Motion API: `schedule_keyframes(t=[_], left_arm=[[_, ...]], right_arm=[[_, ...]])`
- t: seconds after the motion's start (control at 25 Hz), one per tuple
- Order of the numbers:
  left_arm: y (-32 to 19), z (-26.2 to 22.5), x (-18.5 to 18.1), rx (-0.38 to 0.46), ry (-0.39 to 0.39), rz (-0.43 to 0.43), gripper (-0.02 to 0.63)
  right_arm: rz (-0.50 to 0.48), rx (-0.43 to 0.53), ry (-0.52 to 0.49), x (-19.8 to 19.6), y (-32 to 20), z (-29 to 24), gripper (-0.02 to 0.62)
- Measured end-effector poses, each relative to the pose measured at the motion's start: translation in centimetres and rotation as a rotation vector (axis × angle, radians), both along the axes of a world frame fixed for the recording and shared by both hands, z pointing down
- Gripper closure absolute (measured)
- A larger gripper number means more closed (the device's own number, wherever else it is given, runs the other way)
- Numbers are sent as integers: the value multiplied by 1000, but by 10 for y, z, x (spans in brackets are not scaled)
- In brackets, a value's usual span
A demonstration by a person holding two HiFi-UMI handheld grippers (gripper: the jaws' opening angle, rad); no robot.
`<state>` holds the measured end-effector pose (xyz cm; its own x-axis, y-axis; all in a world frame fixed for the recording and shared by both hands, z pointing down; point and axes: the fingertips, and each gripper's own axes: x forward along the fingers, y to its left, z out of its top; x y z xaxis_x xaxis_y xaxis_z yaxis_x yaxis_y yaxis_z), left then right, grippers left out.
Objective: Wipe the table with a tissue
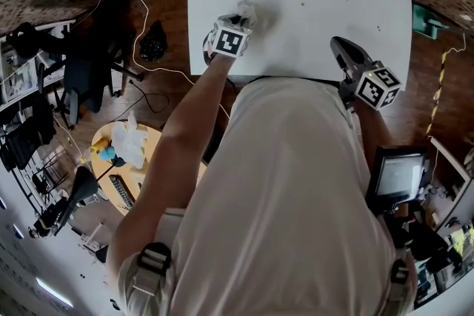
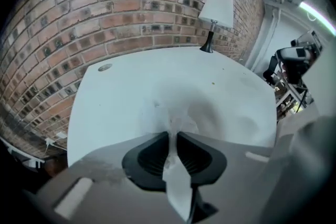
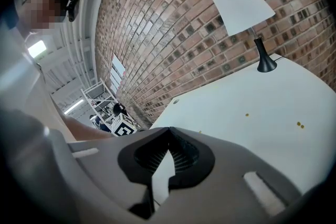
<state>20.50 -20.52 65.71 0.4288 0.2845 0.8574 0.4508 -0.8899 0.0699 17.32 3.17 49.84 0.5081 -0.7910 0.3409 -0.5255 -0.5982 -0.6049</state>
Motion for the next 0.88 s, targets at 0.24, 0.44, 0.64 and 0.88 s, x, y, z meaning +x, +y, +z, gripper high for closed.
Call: schedule_keyframes(t=[0.24,0.44,0.64,0.88], left_arm=[[4,-5,-13,-46,-31,-18,546],[-52,-41,-2,-101,129,-180,545],[-90,-25,-20,-80,46,-205,543],[-88,-2,-29,77,-5,-117,526]], right_arm=[[-1,5,-3,6,-3,-1,591],[10,11,-4,9,-1,-1,591],[9,8,-10,5,-3,0,591],[44,6,-6,2,5,-2,591]])
